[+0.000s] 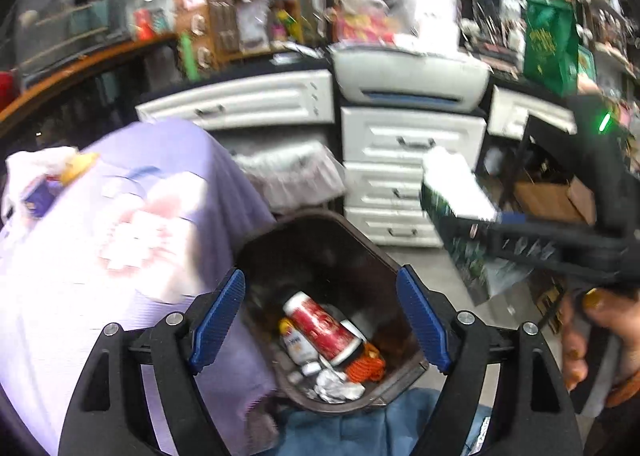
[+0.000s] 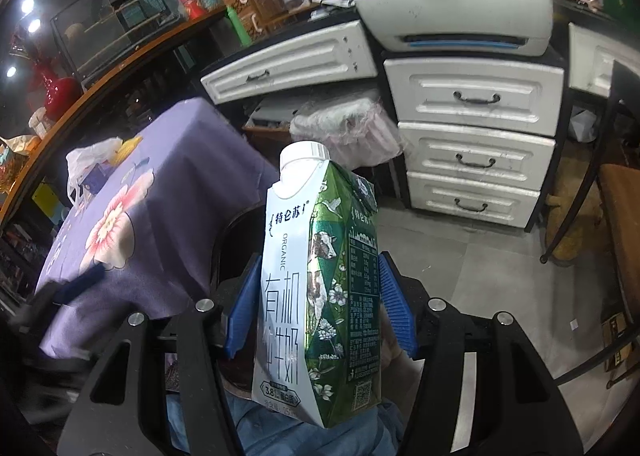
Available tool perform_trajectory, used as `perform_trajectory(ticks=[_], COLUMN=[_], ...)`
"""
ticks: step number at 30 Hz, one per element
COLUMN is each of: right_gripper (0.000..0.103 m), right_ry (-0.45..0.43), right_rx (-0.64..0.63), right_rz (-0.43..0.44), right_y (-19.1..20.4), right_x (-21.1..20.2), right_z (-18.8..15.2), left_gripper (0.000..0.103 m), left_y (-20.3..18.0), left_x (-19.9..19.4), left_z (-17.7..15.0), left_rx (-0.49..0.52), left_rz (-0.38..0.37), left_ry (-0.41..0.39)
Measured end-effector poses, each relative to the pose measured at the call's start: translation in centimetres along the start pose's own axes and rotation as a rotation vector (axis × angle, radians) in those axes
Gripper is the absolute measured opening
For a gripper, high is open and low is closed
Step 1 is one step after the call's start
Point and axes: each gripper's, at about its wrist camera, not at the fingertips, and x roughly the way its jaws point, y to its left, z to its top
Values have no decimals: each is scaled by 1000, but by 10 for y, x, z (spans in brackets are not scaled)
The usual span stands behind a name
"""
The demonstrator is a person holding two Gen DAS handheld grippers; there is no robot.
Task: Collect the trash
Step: 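Open both tools to drop the tissue and carton into the bin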
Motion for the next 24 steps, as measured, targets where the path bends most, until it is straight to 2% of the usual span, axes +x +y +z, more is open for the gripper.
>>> perform_trajectory(ticks=[9, 15, 24], right_gripper=[58, 58, 59], right_ry=[120, 176, 245], right_rx=[-134, -186, -212], right_rz=[64, 30, -51], right_y=[55, 71, 68], right_x=[56, 92, 132], right_z=[-18, -29, -43], left_gripper=[84, 86, 88], left_y=[41, 57, 73], left_x=[-29, -39, -47], left_z=[11, 7, 0], left_rx=[-119, -167, -202], left_rz=[76, 101, 115], left_ry=[-75, -90, -98])
